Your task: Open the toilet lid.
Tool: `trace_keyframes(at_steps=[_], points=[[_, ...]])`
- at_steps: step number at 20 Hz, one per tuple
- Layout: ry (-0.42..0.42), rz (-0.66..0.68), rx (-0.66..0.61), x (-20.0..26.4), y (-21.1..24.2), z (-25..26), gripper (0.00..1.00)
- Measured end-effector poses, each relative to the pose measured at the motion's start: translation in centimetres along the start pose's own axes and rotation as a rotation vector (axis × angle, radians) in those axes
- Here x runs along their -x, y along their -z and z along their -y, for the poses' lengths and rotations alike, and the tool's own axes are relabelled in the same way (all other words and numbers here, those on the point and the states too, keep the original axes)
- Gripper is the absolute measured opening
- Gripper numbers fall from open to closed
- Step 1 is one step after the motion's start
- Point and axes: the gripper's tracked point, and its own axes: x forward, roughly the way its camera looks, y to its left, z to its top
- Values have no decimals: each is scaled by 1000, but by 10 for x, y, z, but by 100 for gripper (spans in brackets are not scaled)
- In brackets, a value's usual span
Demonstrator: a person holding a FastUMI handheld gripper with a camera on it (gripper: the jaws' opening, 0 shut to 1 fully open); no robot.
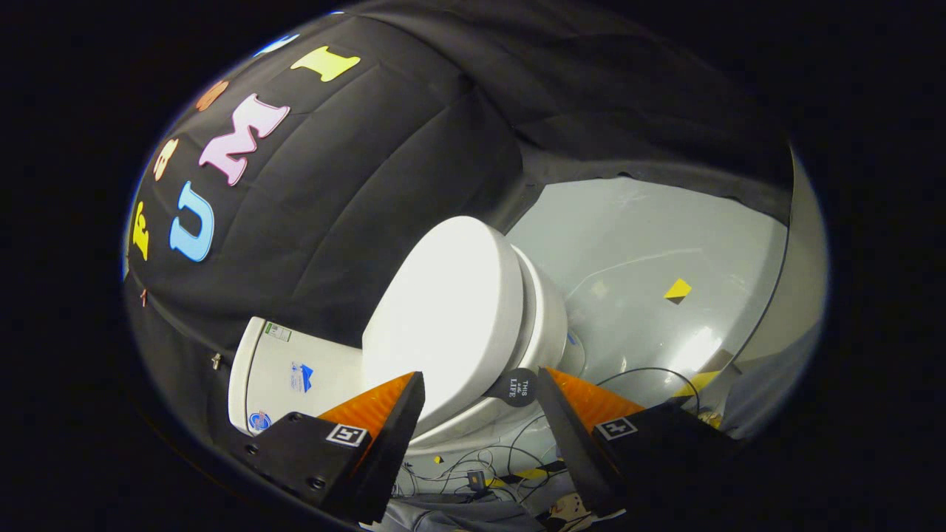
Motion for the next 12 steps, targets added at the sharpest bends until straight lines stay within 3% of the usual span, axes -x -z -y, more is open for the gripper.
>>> trace_keyframes(at_steps=[8,10,12], points=[[20,-87,-94,-38,32,36,96],[9,-96,-127,-44,38,39,88],[-10,-94,-158,-51,39,41,87]])
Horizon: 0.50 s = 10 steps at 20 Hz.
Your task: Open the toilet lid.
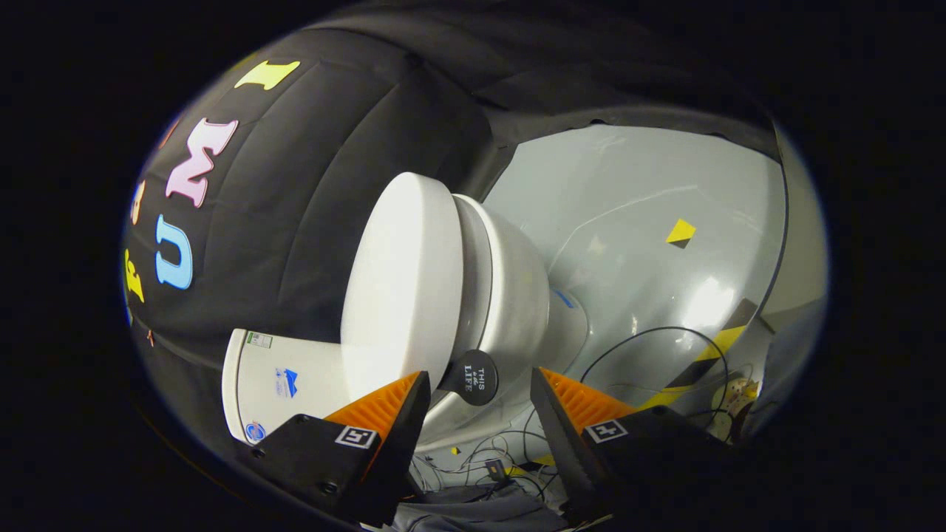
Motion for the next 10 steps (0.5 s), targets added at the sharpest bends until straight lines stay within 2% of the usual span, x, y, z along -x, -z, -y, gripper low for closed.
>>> trace_keyframes(at_steps=[2,5,7,10], points=[[-8,-2,-7,-10,2,1,75],[-25,-17,-31,-23,5,-1,74],[-31,-32,-51,-31,9,1,50],[-43,-29,-64,-31,10,-1,50]])
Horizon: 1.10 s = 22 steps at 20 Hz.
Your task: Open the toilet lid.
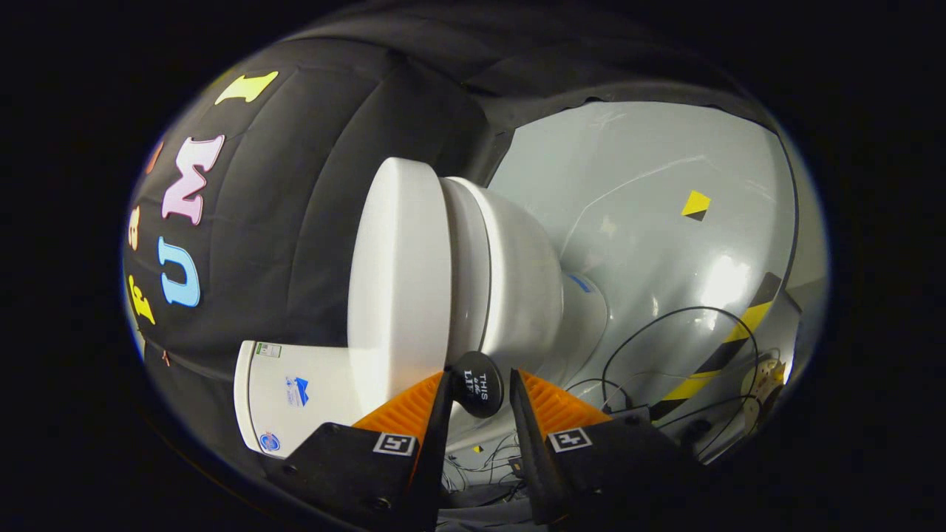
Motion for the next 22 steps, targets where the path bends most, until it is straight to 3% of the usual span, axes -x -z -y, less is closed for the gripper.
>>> trace_keyframes(at_steps=[2,3,6,7,9,10,18,22], points=[[-15,18,-18,6,-3,-2,50],[-20,9,-19,3,-3,-2,29],[-60,45,-45,6,-13,-7,29],[-60,35,-45,5,-8,-9,11],[-74,46,-63,15,-22,-9,11],[-75,41,-68,7,-12,-7,5],[-10,45,27,11,-12,-14,5],[26,78,171,18,-13,-31,5]])
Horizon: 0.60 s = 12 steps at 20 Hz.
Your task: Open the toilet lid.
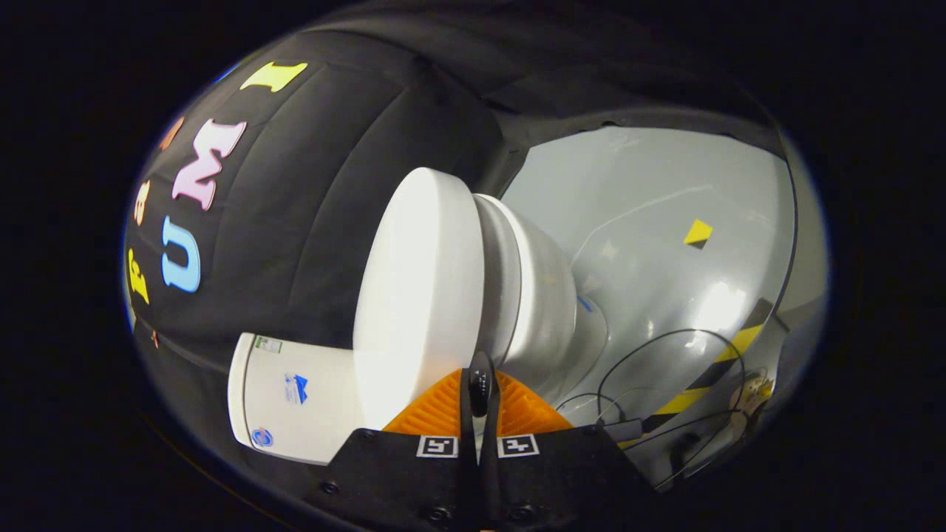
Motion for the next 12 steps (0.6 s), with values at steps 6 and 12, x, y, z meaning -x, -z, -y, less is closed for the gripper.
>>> trace_keyframes(at_steps=[6,12], points=[[24,69,181,26,-16,-41,5],[25,175,434,62,-20,-109,5]])
